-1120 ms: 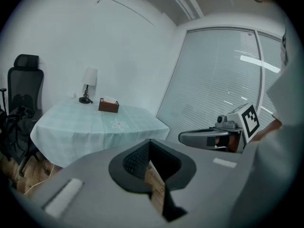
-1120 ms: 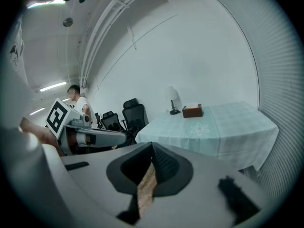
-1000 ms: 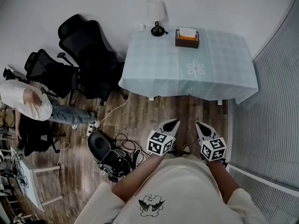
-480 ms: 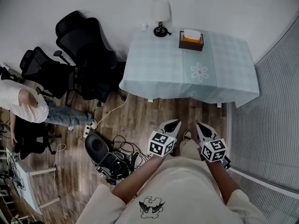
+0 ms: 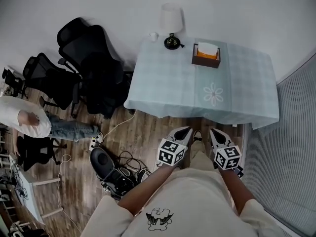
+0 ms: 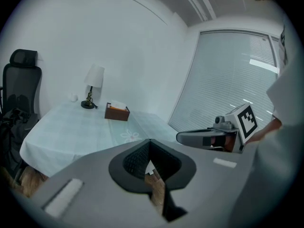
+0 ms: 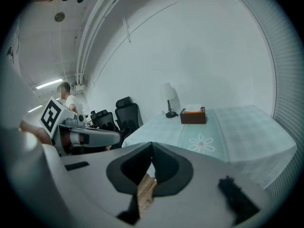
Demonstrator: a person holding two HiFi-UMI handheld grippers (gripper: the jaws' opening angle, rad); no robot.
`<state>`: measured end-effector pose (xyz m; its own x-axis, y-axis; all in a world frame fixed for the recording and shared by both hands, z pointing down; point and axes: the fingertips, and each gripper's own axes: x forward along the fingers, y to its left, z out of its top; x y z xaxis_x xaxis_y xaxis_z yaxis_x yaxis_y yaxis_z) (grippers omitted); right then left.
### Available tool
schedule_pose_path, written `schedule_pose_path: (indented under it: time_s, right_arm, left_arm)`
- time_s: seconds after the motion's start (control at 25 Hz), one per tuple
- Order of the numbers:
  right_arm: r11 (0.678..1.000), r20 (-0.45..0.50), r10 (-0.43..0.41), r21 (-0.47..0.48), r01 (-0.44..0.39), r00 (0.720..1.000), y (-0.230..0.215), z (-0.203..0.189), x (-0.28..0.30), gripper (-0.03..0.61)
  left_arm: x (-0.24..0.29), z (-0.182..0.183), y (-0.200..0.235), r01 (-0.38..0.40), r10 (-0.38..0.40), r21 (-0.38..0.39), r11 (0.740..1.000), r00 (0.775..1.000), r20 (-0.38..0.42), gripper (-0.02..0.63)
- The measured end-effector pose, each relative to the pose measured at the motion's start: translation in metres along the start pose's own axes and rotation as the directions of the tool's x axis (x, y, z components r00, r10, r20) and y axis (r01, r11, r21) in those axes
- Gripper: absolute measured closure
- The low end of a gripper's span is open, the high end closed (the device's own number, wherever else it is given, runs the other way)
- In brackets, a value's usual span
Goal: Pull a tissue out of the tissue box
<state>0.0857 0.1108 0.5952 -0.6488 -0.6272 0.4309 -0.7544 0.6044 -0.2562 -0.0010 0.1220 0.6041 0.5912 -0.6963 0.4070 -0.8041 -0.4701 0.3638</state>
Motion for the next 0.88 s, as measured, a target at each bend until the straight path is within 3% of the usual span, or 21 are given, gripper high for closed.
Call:
schedule_pose_path:
  time_s: [0.48,0.88]
  right_arm:
    - [0.997,0.005,0.064,-0.035,-0.064,0.998,-0.153,0.118,0.099,0.572]
    - [1.000,-0.016,0.029,0.006,-0.029,0.999,-0.164,0.135,0.136,0.572]
  left_arm:
    - [0.149,0.130,0.059,-0.085,0.086,-0.021,0.996,0.996,0.034,0.607]
    - [0.181,0.161,0.092,-0.049,0.049,-0.006,0.999,0.999,-0.002,0.607]
